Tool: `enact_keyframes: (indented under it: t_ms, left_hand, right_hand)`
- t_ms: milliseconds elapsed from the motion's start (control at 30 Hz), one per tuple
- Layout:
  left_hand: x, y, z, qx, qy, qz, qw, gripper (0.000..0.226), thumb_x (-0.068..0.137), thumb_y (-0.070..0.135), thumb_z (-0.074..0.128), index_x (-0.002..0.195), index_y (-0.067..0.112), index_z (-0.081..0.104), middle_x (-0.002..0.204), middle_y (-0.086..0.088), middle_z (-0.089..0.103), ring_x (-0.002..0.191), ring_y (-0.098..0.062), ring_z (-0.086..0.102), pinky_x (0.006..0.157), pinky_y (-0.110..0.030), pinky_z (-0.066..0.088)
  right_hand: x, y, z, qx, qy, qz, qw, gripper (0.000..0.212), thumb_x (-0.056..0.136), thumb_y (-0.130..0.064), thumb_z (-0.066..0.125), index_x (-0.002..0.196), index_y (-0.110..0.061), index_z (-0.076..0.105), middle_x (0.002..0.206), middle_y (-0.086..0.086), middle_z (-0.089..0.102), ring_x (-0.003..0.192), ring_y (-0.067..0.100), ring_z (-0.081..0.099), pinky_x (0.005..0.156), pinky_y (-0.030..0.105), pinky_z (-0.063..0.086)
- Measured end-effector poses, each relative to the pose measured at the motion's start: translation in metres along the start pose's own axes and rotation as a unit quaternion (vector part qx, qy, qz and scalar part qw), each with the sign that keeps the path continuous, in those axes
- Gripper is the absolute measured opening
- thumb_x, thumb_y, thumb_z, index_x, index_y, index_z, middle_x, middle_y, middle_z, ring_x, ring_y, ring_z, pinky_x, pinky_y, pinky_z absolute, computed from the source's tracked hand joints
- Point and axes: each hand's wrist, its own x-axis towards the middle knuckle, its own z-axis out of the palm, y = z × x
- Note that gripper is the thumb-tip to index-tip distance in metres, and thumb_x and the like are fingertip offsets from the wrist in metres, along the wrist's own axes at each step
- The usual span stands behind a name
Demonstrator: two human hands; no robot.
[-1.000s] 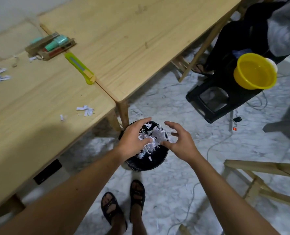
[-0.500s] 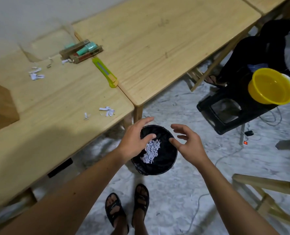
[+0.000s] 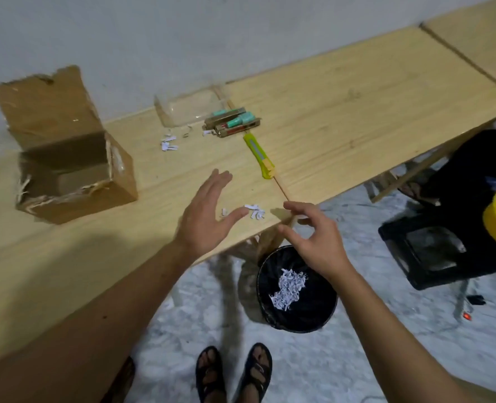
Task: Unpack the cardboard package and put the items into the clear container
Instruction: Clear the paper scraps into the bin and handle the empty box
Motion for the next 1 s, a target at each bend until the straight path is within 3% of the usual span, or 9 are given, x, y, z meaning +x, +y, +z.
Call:
enact_keyframes:
  t_ms: [67, 200, 333, 567, 700, 800, 1000]
  left_hand:
    - [-0.002, -0.029, -0.013, 0.068, 0.019, 0.001, 0.997, 0.072, 0.101, 0.057, 0.053, 0.16, 0.02, 0.038, 0.171, 0.001, 0.029, 0.16, -0.013, 0.018, 0.126, -0.047, 0.032]
    - [-0.001, -0.075, -0.024, 0.195, 0.026, -0.009, 0.98, 0.081, 0.103, 0.059, 0.029, 0.158, 0.0, 0.034, 0.168, -0.016, 0.031, 0.161, -0.028, 0.013, 0.131, -0.048, 0.016]
    - [0.008, -0.094, -0.025, 0.272, 0.028, -0.035, 0.961, 0.081, 0.104, 0.056, 0.024, 0.16, -0.002, 0.026, 0.171, -0.019, 0.021, 0.162, -0.032, 0.008, 0.132, -0.046, 0.007]
    - [0.008, -0.102, -0.019, 0.342, 0.034, -0.037, 0.938, 0.077, 0.106, 0.054, 0.017, 0.163, 0.001, 0.016, 0.174, -0.016, 0.01, 0.163, -0.029, 0.005, 0.132, -0.048, 0.009]
    - [0.009, -0.1, -0.019, 0.342, 0.041, -0.029, 0.938, 0.076, 0.106, 0.052, 0.022, 0.163, 0.001, 0.017, 0.174, -0.016, 0.011, 0.162, -0.029, 0.006, 0.132, -0.048, 0.008]
    - [0.008, -0.101, -0.019, 0.338, 0.054, -0.018, 0.94, 0.075, 0.106, 0.049, 0.028, 0.162, -0.001, 0.021, 0.172, -0.018, 0.015, 0.162, -0.031, 0.011, 0.132, -0.049, 0.011]
    - [0.009, -0.105, -0.014, 0.337, 0.075, -0.001, 0.939, 0.076, 0.105, 0.048, 0.03, 0.159, -0.006, 0.028, 0.17, -0.023, 0.023, 0.159, -0.036, 0.02, 0.131, -0.052, 0.013]
  right_hand:
    - [0.014, -0.005, 0.016, -0.016, -0.031, -0.009, 0.999, 0.049, 0.086, -0.031, 0.082, 0.132, -0.029, 0.066, 0.127, -0.01, 0.069, 0.114, 0.009, 0.063, 0.099, 0.038, 0.055]
    - [0.032, -0.006, 0.042, -0.079, -0.067, -0.056, 0.993, 0.063, 0.084, -0.037, 0.083, 0.14, -0.022, 0.061, 0.132, -0.011, 0.06, 0.122, 0.015, 0.053, 0.104, 0.039, 0.049]
    - [0.041, -0.01, 0.066, -0.114, -0.092, -0.087, 0.985, 0.071, 0.086, -0.045, 0.079, 0.149, -0.027, 0.052, 0.146, -0.007, 0.053, 0.13, 0.01, 0.042, 0.098, 0.014, 0.039]
    - [0.055, -0.018, 0.102, -0.142, -0.113, -0.169, 0.969, 0.046, 0.092, -0.039, 0.074, 0.137, -0.033, 0.066, 0.132, -0.005, 0.059, 0.115, 0.019, 0.047, 0.092, 0.031, 0.047]
    - [0.063, -0.019, 0.11, -0.156, -0.117, -0.205, 0.959, 0.021, 0.092, -0.026, 0.075, 0.112, -0.025, 0.08, 0.119, -0.001, 0.065, 0.106, 0.023, 0.056, 0.085, 0.033, 0.051]
    - [0.063, -0.019, 0.103, -0.157, -0.137, -0.214, 0.955, 0.014, 0.09, -0.016, 0.077, 0.104, -0.018, 0.082, 0.109, -0.003, 0.069, 0.1, 0.023, 0.063, 0.084, 0.038, 0.056]
    - [0.031, -0.002, 0.057, -0.137, -0.126, -0.167, 0.968, 0.012, 0.091, -0.013, 0.077, 0.102, -0.017, 0.08, 0.102, -0.005, 0.07, 0.093, 0.009, 0.068, 0.083, 0.024, 0.056]
